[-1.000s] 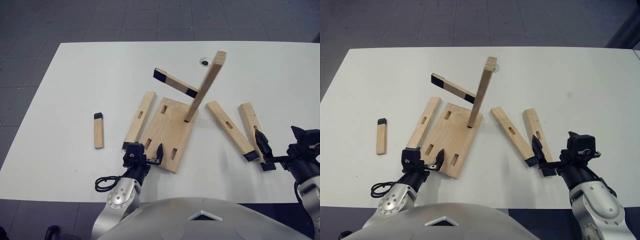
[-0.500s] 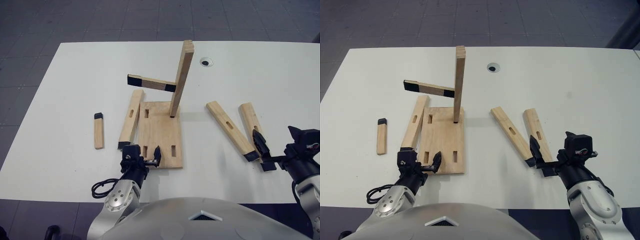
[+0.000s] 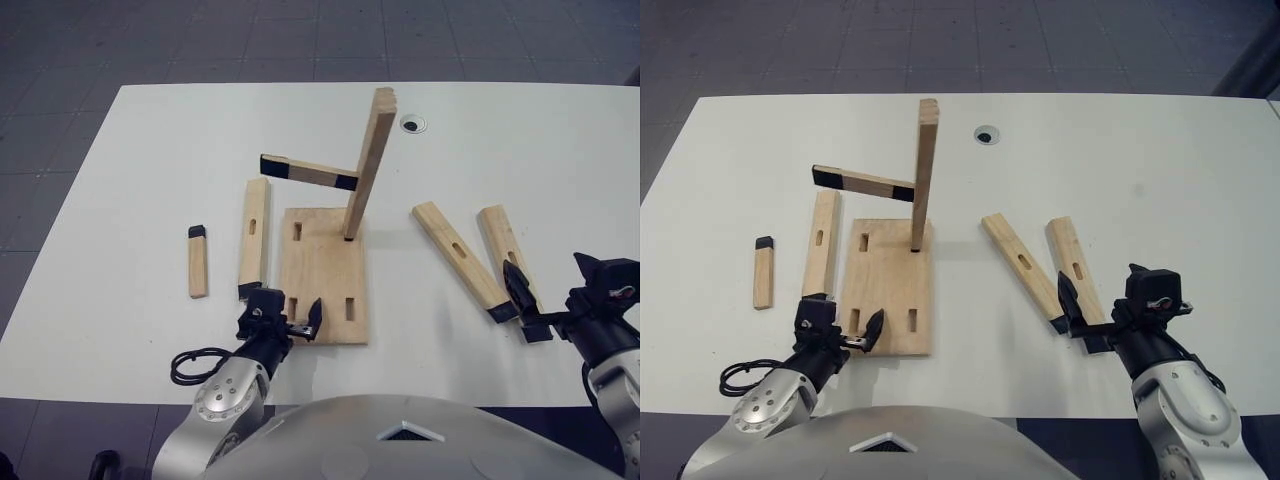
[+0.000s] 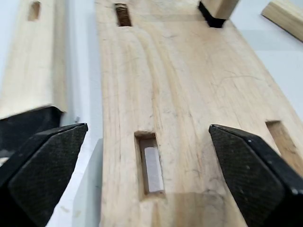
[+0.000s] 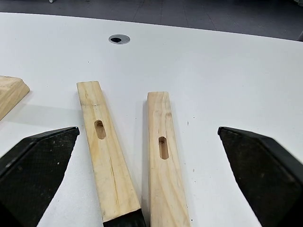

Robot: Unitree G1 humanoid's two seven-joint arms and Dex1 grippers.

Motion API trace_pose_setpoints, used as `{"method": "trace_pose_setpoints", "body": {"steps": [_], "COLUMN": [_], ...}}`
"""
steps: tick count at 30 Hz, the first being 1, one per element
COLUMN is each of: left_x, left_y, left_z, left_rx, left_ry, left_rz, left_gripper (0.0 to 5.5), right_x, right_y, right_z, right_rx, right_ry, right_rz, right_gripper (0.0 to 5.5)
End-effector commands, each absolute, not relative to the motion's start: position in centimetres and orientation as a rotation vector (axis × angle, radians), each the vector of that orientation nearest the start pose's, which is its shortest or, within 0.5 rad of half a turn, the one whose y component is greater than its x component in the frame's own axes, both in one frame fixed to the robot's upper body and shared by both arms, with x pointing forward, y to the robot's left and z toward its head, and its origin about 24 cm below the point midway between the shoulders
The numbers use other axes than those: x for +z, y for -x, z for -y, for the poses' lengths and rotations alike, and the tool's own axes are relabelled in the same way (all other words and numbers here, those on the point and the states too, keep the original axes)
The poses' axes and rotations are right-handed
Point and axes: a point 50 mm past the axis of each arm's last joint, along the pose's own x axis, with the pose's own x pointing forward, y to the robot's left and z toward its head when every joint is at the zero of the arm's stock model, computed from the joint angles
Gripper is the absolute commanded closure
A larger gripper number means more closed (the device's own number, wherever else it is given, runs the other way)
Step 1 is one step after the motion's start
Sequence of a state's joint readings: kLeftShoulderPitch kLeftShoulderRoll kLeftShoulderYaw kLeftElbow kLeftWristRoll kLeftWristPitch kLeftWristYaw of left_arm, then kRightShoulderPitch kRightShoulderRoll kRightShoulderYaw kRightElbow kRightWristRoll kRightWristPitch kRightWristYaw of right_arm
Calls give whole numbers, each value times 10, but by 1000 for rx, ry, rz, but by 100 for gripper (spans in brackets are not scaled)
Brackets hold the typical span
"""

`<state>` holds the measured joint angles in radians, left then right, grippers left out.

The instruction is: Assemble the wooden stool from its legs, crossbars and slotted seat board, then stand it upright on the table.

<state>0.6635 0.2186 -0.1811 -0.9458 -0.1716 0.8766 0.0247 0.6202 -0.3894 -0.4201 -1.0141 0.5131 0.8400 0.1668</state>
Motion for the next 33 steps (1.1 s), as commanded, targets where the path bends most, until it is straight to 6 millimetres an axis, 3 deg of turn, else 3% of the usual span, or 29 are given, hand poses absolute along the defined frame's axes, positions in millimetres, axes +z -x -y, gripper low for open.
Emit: {"method": "trace_pose_setpoints", "body": {"steps": [1,12,19,24,33], "left_x": [81,88,112,114,115], "left_y": [-116,-112,-122,-120,-118], "left_z": [-153,-147,-159,-161,-160], "left_rx": [-119,-150,-159,-148,-152], "left_ry": [-47,15,21,33,39], "left_rz": [-493,-443,-225,-226,-246], "left_gripper": [76,76,76,76,76], "right_x": [111,113,106,103,93], "right_y": [-113,-105,-95,-89,-94], "right_z": [229,237,241,243,236], "right_rx": [64,71,99,138,184], "right_ry": [130,213,263,312,320], "right_rz": [-447,-532,-648,-778,-856], "right_gripper": [4,4,4,4,4]}}
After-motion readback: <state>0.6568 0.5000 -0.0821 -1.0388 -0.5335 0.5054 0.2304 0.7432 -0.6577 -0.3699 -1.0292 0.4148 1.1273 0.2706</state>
